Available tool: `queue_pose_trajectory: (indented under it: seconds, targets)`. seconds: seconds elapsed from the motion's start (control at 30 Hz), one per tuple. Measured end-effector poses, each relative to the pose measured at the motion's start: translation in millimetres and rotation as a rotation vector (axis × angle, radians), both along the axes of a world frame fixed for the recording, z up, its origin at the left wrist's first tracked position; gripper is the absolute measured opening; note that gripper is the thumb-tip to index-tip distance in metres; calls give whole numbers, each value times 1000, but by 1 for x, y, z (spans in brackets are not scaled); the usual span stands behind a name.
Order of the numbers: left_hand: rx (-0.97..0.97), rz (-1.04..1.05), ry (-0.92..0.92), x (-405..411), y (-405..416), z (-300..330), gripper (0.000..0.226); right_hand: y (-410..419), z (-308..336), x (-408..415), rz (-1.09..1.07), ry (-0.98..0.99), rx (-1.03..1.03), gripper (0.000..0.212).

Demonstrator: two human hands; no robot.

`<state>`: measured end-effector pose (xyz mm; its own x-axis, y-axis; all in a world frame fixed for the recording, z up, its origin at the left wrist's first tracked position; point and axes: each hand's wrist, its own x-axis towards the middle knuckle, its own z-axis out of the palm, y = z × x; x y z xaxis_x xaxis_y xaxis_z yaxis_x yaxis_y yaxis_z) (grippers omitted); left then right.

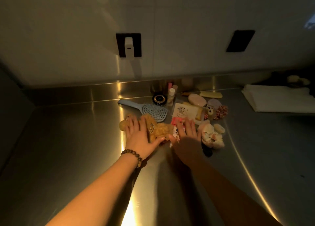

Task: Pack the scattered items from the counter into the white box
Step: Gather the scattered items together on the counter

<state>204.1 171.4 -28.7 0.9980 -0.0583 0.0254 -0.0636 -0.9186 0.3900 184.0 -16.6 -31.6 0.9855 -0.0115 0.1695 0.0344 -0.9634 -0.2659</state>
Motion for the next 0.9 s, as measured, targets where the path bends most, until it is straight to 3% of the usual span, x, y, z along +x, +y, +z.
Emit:
queue_pose_trajectory:
  seconds: [0.17, 0.3, 0.47, 0.7, 0.9]
  targets:
    - [-29, -96, -98, -26, -75, 20, 112, -85, 19, -26, -142, -163, 141, 82]
    - [37, -57, -81, -35, -138, 13, 116, -148, 13, -17, -168, 89, 121, 94]
    - [112, 140, 26, -29, -196, -20, 122, -184, -19, 23, 34, 210, 13, 103]
    - [149, 234, 70, -5, -204, -33, 107, -186, -38, 68, 237, 265, 38, 89]
    - [155, 236, 89, 21, -194, -35, 107, -175, -39, 92, 216, 280, 4, 91]
